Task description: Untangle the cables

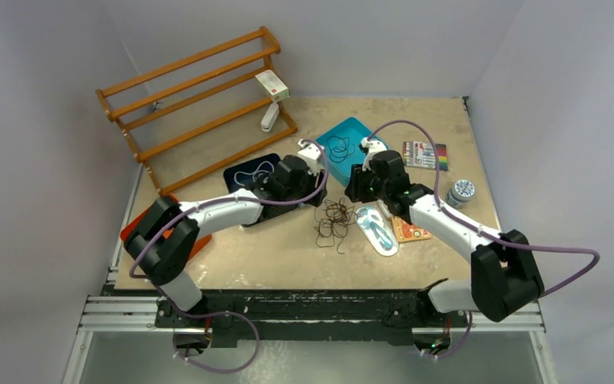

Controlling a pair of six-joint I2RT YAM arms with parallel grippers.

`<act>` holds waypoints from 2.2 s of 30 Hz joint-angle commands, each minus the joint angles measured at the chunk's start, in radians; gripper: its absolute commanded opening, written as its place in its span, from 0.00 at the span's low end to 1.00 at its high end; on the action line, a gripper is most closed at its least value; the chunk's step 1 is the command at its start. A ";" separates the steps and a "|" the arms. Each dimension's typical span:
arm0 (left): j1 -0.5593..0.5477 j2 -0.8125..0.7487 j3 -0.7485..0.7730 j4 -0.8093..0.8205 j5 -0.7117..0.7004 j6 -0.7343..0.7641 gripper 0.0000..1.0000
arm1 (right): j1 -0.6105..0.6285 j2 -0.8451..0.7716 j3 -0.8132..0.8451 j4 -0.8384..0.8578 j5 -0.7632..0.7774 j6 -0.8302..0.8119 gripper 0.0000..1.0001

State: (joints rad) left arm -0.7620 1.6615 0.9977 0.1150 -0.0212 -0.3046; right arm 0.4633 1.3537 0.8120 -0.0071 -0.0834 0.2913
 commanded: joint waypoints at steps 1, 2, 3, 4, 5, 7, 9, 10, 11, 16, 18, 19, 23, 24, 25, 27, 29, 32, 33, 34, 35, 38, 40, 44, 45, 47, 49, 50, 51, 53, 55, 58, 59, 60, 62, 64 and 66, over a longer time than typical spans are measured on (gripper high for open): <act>-0.002 -0.170 -0.068 -0.037 -0.300 -0.143 0.58 | -0.006 -0.019 -0.012 0.041 0.035 0.031 0.42; -0.001 -0.229 -0.097 -0.057 -0.382 -0.195 0.58 | -0.007 -0.019 -0.014 0.051 0.034 0.035 0.42; 0.001 -0.305 -0.126 -0.089 -0.452 -0.246 0.58 | -0.008 -0.017 -0.015 0.059 0.029 0.038 0.42; 0.002 -0.358 -0.147 -0.129 -0.529 -0.296 0.59 | -0.007 -0.016 -0.017 0.070 0.028 0.041 0.43; 0.004 -0.409 -0.162 -0.181 -0.598 -0.338 0.60 | -0.008 -0.015 -0.016 0.078 0.029 0.043 0.43; 0.020 -0.486 -0.174 -0.299 -0.711 -0.406 0.62 | -0.009 -0.015 -0.019 0.093 0.030 0.045 0.43; 0.063 -0.543 -0.174 -0.406 -0.781 -0.456 0.65 | -0.007 -0.009 -0.014 0.101 0.028 0.043 0.43; 0.096 -0.569 -0.175 -0.456 -0.807 -0.483 0.68 | -0.008 -0.005 -0.012 0.103 0.024 0.042 0.44; 0.131 -0.594 -0.175 -0.512 -0.822 -0.515 0.69 | -0.007 0.002 -0.009 0.105 0.020 0.039 0.44; 0.272 -0.665 -0.198 -0.662 -0.916 -0.652 0.84 | -0.007 0.022 0.004 0.112 0.008 0.025 0.45; 0.334 -0.651 -0.198 -0.700 -0.918 -0.687 0.88 | -0.008 0.029 0.014 0.106 0.007 0.017 0.46; 0.364 -0.636 -0.202 -0.711 -0.906 -0.696 0.90 | -0.007 0.031 0.017 0.105 0.006 0.016 0.46; 0.515 -0.583 -0.249 -0.651 -0.764 -0.679 0.91 | -0.008 0.037 0.023 0.108 0.002 0.015 0.46; 0.549 -0.572 -0.267 -0.616 -0.726 -0.669 0.91 | -0.008 0.040 0.024 0.108 -0.001 0.015 0.46; 0.573 -0.562 -0.282 -0.585 -0.695 -0.660 0.91 | -0.008 0.043 0.026 0.107 -0.003 0.014 0.46; 0.596 -0.538 -0.300 -0.525 -0.660 -0.644 0.91 | -0.007 0.045 0.030 0.108 -0.006 0.014 0.46; 0.600 -0.507 -0.308 -0.467 -0.635 -0.629 0.91 | -0.008 0.048 0.034 0.107 -0.006 0.011 0.46; 0.602 -0.453 -0.316 -0.396 -0.587 -0.612 0.91 | -0.007 0.054 0.038 0.105 -0.007 0.008 0.46; 0.603 -0.421 -0.335 -0.337 -0.524 -0.605 0.91 | -0.007 0.058 0.042 0.104 -0.010 0.008 0.46; 0.603 -0.413 -0.345 -0.308 -0.501 -0.601 0.91 | -0.008 0.059 0.042 0.105 -0.012 0.008 0.46; 0.602 -0.409 -0.355 -0.285 -0.481 -0.601 0.91 | -0.009 0.059 0.042 0.105 -0.012 0.009 0.46; 0.602 -0.403 -0.379 -0.223 -0.437 -0.593 0.91 | -0.007 0.059 0.042 0.106 -0.012 0.008 0.46; 0.602 -0.397 -0.383 -0.212 -0.422 -0.584 0.91 | -0.009 0.061 0.043 0.107 -0.013 0.007 0.46; 0.603 -0.421 -0.407 -0.163 -0.383 -0.569 0.91 | -0.007 0.066 0.047 0.112 -0.021 0.005 0.46; 0.602 -0.428 -0.414 -0.151 -0.373 -0.566 0.91 | -0.007 0.069 0.048 0.111 -0.024 0.005 0.46; 0.603 -0.439 -0.421 -0.130 -0.355 -0.557 0.91 | -0.008 0.072 0.054 0.111 -0.029 0.003 0.46; 0.602 -0.442 -0.428 -0.115 -0.337 -0.548 0.91 | -0.007 0.074 0.056 0.113 -0.034 0.003 0.46; 0.602 -0.443 -0.432 -0.104 -0.325 -0.542 0.91 | -0.007 0.074 0.057 0.112 -0.035 0.003 0.47; 0.602 -0.445 -0.436 -0.093 -0.314 -0.540 0.91 | -0.007 0.074 0.058 0.112 -0.036 0.003 0.47; 0.603 -0.451 -0.449 -0.065 -0.284 -0.537 0.91 | -0.007 0.076 0.059 0.113 -0.039 0.002 0.47; 0.602 -0.458 -0.465 -0.035 -0.260 -0.536 0.91 | -0.008 0.076 0.059 0.111 -0.041 0.002 0.46; 0.602 -0.461 -0.476 0.000 -0.224 -0.529 0.92 | -0.008 0.076 0.061 0.111 -0.042 0.002 0.47; 0.602 -0.459 -0.478 0.010 -0.211 -0.526 0.92 | -0.007 0.078 0.061 0.111 -0.044 0.002 0.47; 0.602 -0.457 -0.480 0.020 -0.195 -0.522 0.92 | -0.007 0.078 0.061 0.111 -0.045 0.002 0.47; 0.601 -0.449 -0.482 0.036 -0.173 -0.514 0.92 | -0.007 0.079 0.061 0.113 -0.047 0.000 0.47; 0.601 -0.443 -0.483 0.055 -0.149 -0.507 0.92 | -0.008 0.081 0.060 0.113 -0.048 0.000 0.47; 0.601 -0.434 -0.486 0.079 -0.121 -0.505 0.92 | -0.008 0.082 0.061 0.111 -0.049 0.000 0.47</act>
State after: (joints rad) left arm -0.1638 1.2263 0.5163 0.0834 -0.2203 -0.8406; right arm 0.4580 1.4338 0.8310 0.0738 -0.1089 0.3054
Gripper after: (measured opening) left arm 0.917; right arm 0.464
